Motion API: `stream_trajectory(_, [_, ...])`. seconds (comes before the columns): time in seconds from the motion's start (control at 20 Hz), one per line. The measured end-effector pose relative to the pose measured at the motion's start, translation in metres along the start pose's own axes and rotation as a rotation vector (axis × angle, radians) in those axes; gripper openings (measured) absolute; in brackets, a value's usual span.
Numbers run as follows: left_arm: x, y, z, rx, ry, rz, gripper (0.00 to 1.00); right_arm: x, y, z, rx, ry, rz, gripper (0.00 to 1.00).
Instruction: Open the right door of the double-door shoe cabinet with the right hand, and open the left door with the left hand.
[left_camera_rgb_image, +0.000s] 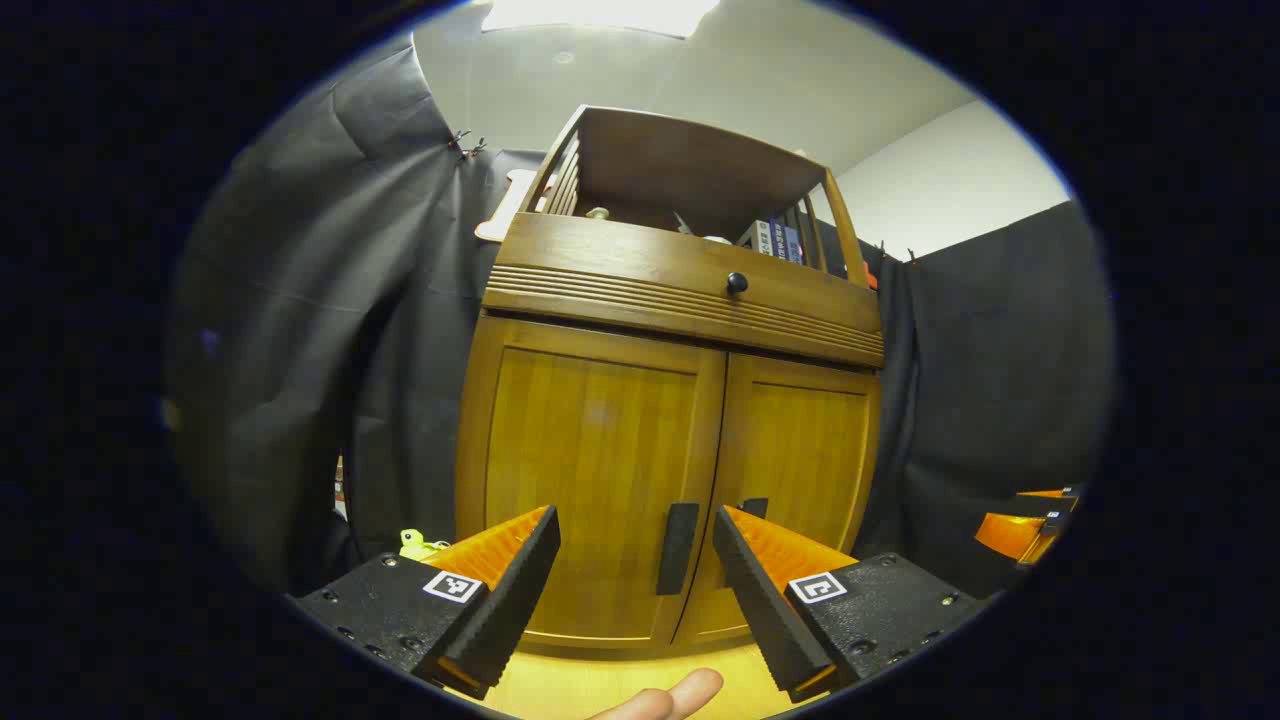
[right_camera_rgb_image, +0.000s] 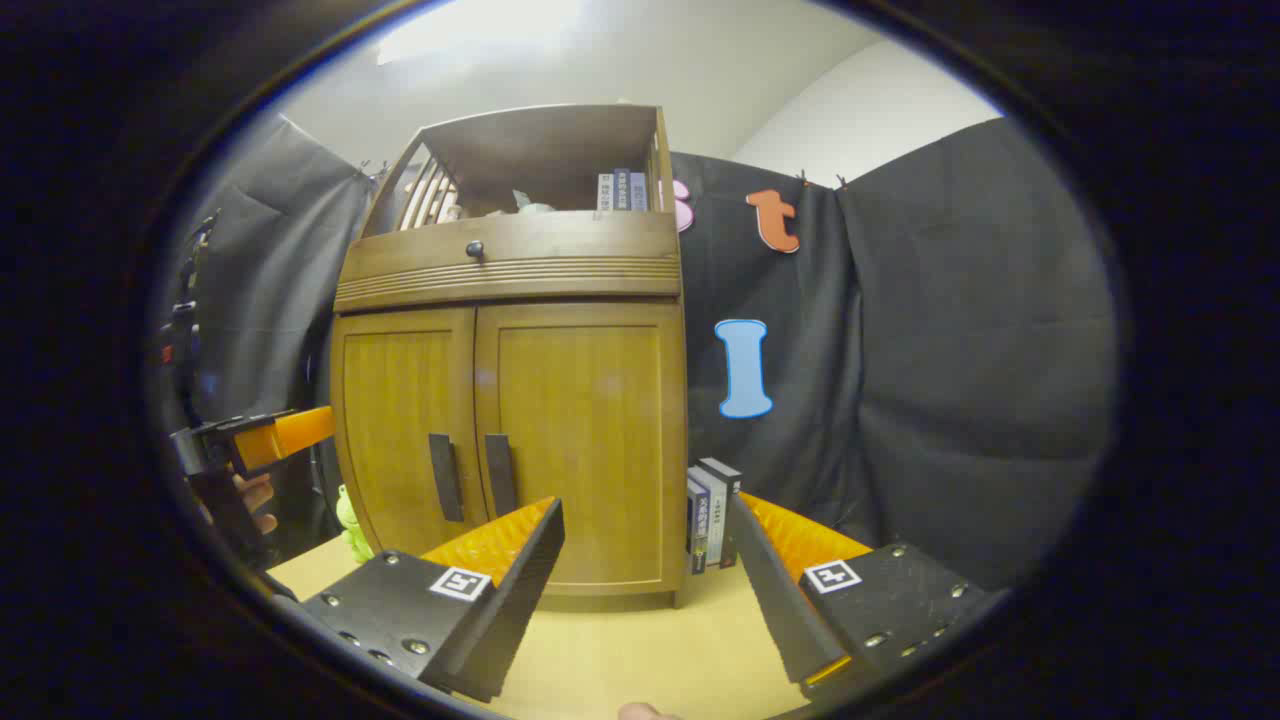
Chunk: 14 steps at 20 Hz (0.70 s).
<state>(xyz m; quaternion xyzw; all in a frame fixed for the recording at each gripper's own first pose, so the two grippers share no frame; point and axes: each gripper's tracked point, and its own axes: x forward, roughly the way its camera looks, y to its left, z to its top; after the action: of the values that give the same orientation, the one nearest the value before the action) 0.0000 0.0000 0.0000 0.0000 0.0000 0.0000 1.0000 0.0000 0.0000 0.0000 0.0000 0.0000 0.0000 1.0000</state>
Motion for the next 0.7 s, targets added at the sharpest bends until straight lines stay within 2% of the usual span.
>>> stream_trajectory(0.05, [0.001,0.001,0.001,0.006,0.0,0.0,0.95,0.002,0.003,-0.001,0.0,0.002,0.003,0.97])
stream_trajectory(0.1, [0.003,0.002,-0.002,0.006,0.006,-0.001,0.92,0.004,0.003,0.0,-0.005,0.003,0.002,0.94])
stream_trajectory(0.15, [0.003,0.0,-0.004,0.004,0.015,-0.006,0.92,0.005,0.002,-0.001,-0.01,0.005,-0.005,0.94])
stream_trajectory(0.25, [0.004,-0.002,-0.008,0.005,0.025,-0.015,0.92,0.006,0.001,-0.004,-0.015,0.011,-0.01,1.0])
stream_trajectory(0.35, [0.004,-0.004,-0.007,0.01,0.025,-0.024,0.92,0.008,0.001,-0.005,-0.014,0.011,-0.007,1.0])
stream_trajectory(0.4, [0.004,-0.005,-0.006,0.01,0.022,-0.026,0.92,0.009,0.002,-0.006,-0.01,0.012,-0.004,0.94])
stream_trajectory(0.45, [0.003,-0.005,-0.006,0.011,0.021,-0.028,0.92,0.01,0.004,-0.008,-0.002,0.014,0.002,0.94])
stream_trajectory(0.5, [0.003,-0.007,-0.006,0.017,0.016,-0.038,0.92,0.01,0.006,-0.008,0.001,0.015,0.007,1.0])
stream_trajectory(0.55, [0.004,-0.011,-0.001,0.028,0.001,-0.061,0.96,0.012,0.008,-0.01,-0.003,0.014,0.011,0.94])
stream_trajectory(0.6, [0.005,-0.013,0.003,0.033,-0.012,-0.077,0.92,0.013,0.01,-0.009,-0.01,0.011,0.015,0.98])
stream_trajectory(0.65, [0.005,-0.012,0.004,0.034,-0.018,-0.083,0.92,0.015,0.012,-0.009,-0.018,0.007,0.022,0.94])
stream_trajectory(0.7, [0.005,-0.009,0.001,0.032,-0.018,-0.077,0.92,0.017,0.015,-0.009,-0.027,0.004,0.028,0.94])
